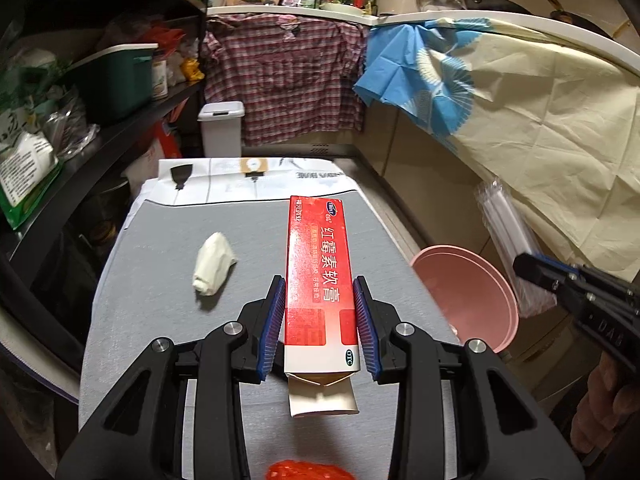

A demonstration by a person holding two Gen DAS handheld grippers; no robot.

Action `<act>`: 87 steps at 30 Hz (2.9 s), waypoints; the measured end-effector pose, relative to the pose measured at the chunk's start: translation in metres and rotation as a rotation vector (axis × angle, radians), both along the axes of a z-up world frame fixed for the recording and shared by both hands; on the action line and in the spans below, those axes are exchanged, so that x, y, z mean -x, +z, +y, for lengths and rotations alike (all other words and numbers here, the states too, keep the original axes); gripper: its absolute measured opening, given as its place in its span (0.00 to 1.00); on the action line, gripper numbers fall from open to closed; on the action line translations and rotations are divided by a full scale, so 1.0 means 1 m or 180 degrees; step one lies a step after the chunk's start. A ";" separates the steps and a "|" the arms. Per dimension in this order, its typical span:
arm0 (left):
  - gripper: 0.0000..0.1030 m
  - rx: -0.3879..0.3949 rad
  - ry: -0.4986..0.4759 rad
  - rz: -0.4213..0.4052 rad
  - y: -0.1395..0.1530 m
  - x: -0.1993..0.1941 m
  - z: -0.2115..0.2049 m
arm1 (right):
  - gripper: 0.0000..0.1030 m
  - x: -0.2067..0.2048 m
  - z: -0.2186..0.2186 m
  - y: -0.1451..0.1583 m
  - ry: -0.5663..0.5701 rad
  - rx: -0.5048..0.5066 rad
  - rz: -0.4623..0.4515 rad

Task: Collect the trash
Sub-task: 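Carry the red box and clear straws over the pink bucket with both tools, then open both tools to drop the red box and straws into the bucket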

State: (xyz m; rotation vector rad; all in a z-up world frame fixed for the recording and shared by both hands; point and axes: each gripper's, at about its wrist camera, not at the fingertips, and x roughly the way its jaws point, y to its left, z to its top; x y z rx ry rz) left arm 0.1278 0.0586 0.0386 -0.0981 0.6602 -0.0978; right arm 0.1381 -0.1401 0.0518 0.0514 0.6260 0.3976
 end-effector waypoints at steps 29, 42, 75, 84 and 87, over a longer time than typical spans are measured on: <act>0.33 0.0048 -0.0443 0.0006 0.003 -0.040 -0.086 | 0.07 -0.042 -0.120 -0.009 -0.0722 -0.0047 -0.0008; 0.33 0.0068 -0.0627 0.0038 -0.004 -0.063 -0.129 | 0.07 -0.054 -0.137 -0.025 -0.0892 0.0019 0.0087; 0.33 -0.0059 -0.0980 0.0324 -0.051 -0.096 -0.204 | 0.07 -0.092 -0.143 -0.065 -0.0953 0.0227 0.0514; 0.39 -0.0067 -0.0981 0.0382 -0.053 -0.100 -0.207 | 0.20 -0.096 -0.143 -0.068 -0.1007 0.0266 0.0567; 0.46 -0.0057 -0.0968 0.0368 -0.052 -0.101 -0.206 | 0.40 -0.096 -0.145 -0.069 -0.1058 0.0261 0.0584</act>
